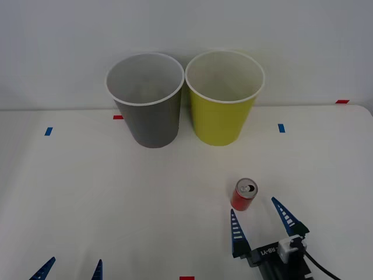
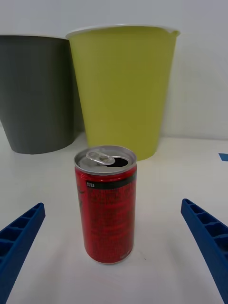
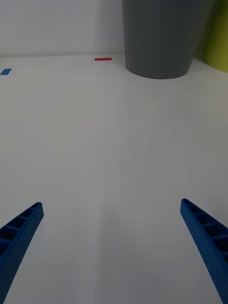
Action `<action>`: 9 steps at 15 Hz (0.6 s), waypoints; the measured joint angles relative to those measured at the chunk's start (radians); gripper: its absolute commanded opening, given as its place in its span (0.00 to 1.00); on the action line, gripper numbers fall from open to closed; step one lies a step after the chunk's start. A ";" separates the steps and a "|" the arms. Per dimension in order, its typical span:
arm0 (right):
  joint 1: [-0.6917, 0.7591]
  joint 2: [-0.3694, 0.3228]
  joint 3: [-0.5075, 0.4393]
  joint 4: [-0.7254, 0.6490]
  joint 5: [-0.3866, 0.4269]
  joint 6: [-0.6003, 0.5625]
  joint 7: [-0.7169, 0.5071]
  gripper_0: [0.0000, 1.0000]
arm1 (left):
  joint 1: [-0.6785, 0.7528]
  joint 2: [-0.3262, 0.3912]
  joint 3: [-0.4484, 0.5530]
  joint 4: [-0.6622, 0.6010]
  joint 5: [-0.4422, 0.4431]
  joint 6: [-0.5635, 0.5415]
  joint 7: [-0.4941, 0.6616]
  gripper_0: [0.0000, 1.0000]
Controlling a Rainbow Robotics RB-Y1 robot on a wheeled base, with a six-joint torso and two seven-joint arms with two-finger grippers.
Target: Put cans in the gray bin and PET bottles in the light green bin.
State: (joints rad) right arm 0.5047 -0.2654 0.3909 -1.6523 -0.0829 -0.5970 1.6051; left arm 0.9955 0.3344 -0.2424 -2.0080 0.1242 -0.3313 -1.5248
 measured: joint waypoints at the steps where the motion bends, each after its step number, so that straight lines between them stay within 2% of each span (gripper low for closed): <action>1: -0.009 0.005 -0.001 0.009 0.000 0.000 0.002 1.00 | 0.000 0.000 0.000 0.000 0.000 0.000 0.000 1.00; 9: -0.088 0.041 -0.022 0.043 0.001 0.060 0.013 1.00 | 0.000 0.000 0.000 0.000 0.000 0.000 0.000 1.00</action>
State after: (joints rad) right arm 0.4168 -0.2247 0.3688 -1.6092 -0.0823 -0.5374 1.6179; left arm 0.9955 0.3344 -0.2424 -2.0080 0.1242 -0.3313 -1.5248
